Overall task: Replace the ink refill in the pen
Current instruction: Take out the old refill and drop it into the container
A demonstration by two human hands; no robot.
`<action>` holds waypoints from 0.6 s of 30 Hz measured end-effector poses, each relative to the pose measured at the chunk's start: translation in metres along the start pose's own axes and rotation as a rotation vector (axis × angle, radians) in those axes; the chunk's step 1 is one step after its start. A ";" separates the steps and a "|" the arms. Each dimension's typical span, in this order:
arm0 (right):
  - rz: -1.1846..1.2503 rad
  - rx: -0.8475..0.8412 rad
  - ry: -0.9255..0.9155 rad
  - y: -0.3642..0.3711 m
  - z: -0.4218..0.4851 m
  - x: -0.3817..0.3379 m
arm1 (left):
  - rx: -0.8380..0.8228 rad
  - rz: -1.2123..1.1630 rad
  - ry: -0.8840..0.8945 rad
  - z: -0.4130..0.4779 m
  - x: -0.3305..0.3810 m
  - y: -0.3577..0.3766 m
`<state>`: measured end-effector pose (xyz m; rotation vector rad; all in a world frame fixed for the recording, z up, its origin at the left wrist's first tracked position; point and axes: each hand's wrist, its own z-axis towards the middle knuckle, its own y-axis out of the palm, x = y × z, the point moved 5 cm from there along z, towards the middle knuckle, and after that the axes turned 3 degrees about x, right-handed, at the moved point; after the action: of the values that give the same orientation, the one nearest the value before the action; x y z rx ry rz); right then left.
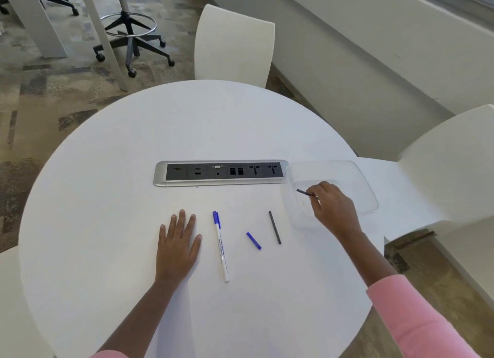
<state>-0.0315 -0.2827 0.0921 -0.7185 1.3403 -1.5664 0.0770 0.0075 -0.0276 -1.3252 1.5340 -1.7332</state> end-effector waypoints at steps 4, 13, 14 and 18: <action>-0.052 -0.082 -0.038 0.009 0.014 0.032 | 0.017 -0.010 -0.031 -0.004 0.004 0.000; -0.131 -0.377 -0.144 0.047 0.041 0.059 | 0.033 -0.009 -0.126 -0.007 0.017 -0.001; -0.138 -0.400 -0.145 0.051 0.042 0.060 | 0.040 -0.009 -0.135 -0.007 0.018 -0.002; -0.138 -0.464 -0.144 0.064 0.044 0.063 | 0.056 -0.004 -0.155 -0.008 0.022 -0.002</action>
<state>-0.0017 -0.3570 0.0328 -1.2061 1.5894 -1.2851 0.0615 -0.0067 -0.0179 -1.4000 1.3879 -1.6223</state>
